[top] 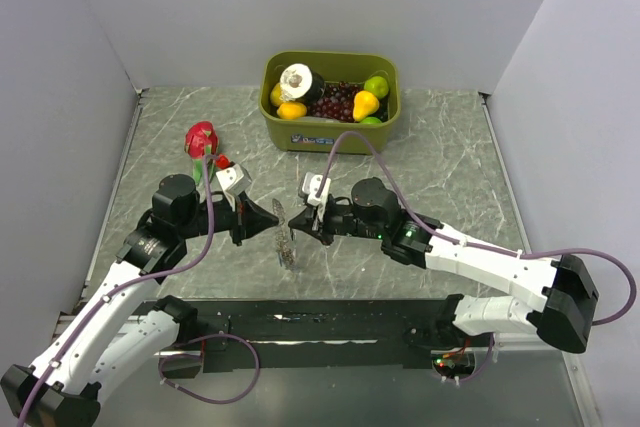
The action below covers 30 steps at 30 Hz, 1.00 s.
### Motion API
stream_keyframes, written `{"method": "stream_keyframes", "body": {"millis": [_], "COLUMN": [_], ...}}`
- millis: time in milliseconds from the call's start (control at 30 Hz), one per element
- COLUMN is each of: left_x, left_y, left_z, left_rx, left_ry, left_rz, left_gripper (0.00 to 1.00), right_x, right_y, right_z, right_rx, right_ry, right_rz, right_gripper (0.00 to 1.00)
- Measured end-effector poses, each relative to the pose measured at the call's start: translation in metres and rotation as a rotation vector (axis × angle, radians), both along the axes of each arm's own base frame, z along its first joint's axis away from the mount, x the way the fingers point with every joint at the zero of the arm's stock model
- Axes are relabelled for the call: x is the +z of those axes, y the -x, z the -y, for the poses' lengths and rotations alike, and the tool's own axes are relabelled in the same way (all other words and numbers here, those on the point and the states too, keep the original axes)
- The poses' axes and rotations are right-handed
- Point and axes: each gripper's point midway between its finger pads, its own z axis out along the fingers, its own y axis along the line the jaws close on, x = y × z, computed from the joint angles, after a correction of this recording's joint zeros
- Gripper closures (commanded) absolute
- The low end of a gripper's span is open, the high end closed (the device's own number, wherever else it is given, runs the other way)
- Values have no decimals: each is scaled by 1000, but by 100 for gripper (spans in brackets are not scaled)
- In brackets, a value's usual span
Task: Put the keys on the keyring
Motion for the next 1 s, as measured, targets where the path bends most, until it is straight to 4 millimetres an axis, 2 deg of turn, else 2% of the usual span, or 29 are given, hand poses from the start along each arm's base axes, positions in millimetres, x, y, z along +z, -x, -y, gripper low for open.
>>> {"method": "stream_keyframes", "body": {"millis": [300,633,1000], "left_x": [0,1,1], "left_y": [2,3,3], "left_z": [1,1,1], "left_rx": [-10,-15,-16], "left_ry": [3,4,6], "left_rz": [-2,-2,0], "left_gripper": [99,99,99], "right_x": [26,16,20], "right_y": [1,2,2], "right_z": [-7,-13,-15], "right_rx": [26,50,49], "right_ry": [-58,-39,-61], "right_rz": [30,7,-1], "right_gripper": [100,100,100]}}
